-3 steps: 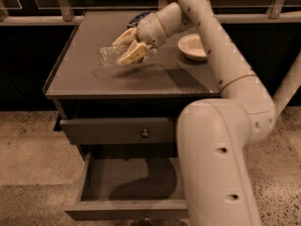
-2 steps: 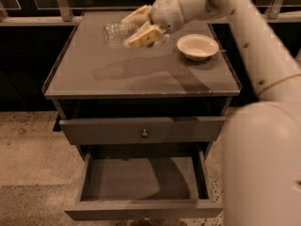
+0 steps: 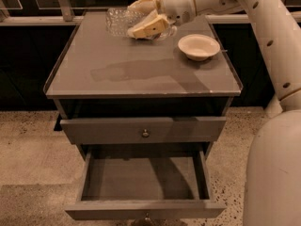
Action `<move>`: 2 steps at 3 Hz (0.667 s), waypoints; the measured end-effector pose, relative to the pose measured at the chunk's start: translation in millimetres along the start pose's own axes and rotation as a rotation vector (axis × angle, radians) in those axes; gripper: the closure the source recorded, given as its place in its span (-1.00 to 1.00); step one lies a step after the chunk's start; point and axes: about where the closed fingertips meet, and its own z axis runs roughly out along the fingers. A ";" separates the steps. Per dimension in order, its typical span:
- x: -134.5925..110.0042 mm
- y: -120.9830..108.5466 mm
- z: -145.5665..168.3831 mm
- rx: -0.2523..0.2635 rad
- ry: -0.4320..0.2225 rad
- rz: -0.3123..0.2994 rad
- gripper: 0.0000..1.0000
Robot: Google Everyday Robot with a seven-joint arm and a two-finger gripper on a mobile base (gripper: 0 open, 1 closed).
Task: Place water bottle into middle drawer
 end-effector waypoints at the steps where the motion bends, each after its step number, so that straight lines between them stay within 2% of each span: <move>1: 2.3 12.6 2.4 0.000 0.015 0.021 1.00; 2: -46.1 33.3 -13.2 0.089 -0.017 -0.044 1.00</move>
Offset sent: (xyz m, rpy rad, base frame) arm -0.1391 -0.0258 -0.0961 0.1380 0.1215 -0.3000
